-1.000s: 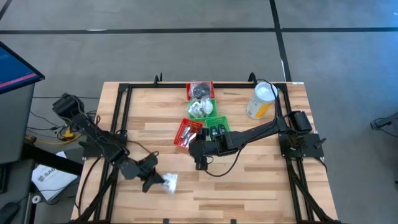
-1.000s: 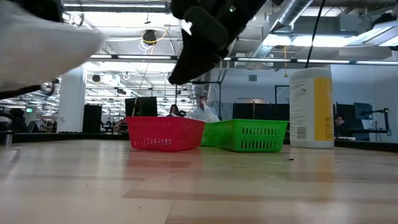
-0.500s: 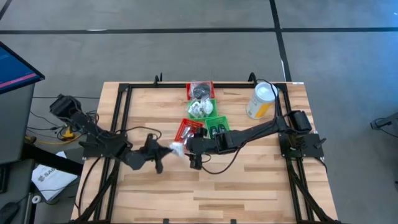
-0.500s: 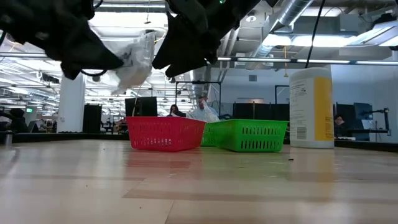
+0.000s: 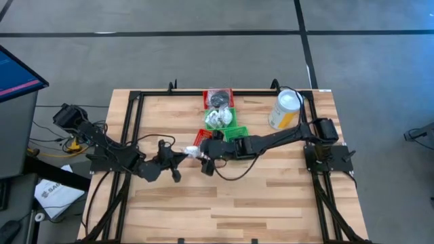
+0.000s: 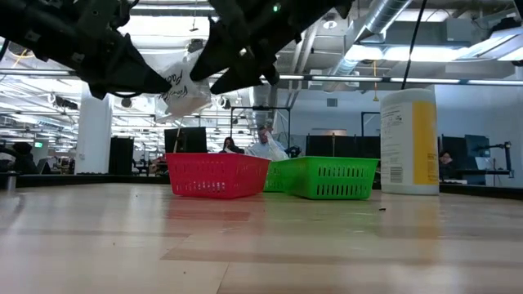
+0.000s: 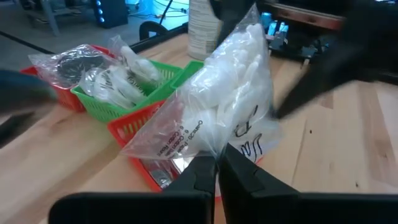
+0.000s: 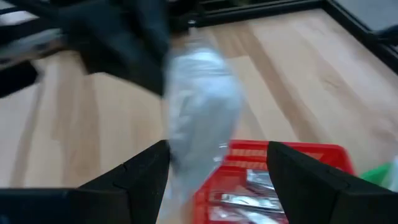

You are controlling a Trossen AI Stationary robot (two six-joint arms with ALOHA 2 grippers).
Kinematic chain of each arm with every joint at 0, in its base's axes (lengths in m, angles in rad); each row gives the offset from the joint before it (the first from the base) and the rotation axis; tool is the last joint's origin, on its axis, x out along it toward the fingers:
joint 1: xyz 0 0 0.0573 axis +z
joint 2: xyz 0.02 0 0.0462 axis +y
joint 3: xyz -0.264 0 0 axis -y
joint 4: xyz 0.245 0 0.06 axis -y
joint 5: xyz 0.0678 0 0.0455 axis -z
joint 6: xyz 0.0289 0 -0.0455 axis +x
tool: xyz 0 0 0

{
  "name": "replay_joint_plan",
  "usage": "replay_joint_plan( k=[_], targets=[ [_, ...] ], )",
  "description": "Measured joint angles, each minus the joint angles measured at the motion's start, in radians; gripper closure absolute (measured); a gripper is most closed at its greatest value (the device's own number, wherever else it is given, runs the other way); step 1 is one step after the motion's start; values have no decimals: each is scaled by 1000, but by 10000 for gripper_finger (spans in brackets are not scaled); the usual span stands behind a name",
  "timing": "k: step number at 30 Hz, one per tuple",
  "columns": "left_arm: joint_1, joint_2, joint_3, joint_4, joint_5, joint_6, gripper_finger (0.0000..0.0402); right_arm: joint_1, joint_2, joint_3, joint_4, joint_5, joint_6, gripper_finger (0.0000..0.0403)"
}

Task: Pick & Place Travel size toiletries
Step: Put the white cotton pack into the top green bin

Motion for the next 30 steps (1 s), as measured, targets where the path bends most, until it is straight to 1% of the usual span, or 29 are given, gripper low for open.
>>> replay_joint_plan(
  k=[3,6,9,12,14,16,17,18,25,27,30],
  targets=[
    [0,0,0,0,-6,0,401,-24,0,0,-2,-1,12,148],
    [0,0,0,1,-34,0,401,-39,0,0,-2,-7,43,151],
    [4,0,0,1,-50,0,402,-43,0,0,-1,-36,52,179],
    [13,0,0,1,-50,0,401,-42,0,0,0,-64,52,237],
    [22,0,0,1,-50,0,401,-42,0,0,6,-83,51,294],
    [30,0,0,2,-49,1,401,-47,0,0,9,-99,36,359],
    [33,0,0,2,-49,0,401,-48,0,0,9,-102,22,378],
    [34,0,0,2,-50,0,401,-49,0,0,9,-103,16,385],
    [34,0,0,2,-50,0,395,-60,0,0,1,-106,14,395],
    [34,0,0,2,-54,11,385,-60,0,0,-1,-106,10,397],
    [34,0,0,2,-88,35,363,-60,0,0,-2,-106,-1,398]
  ],
)
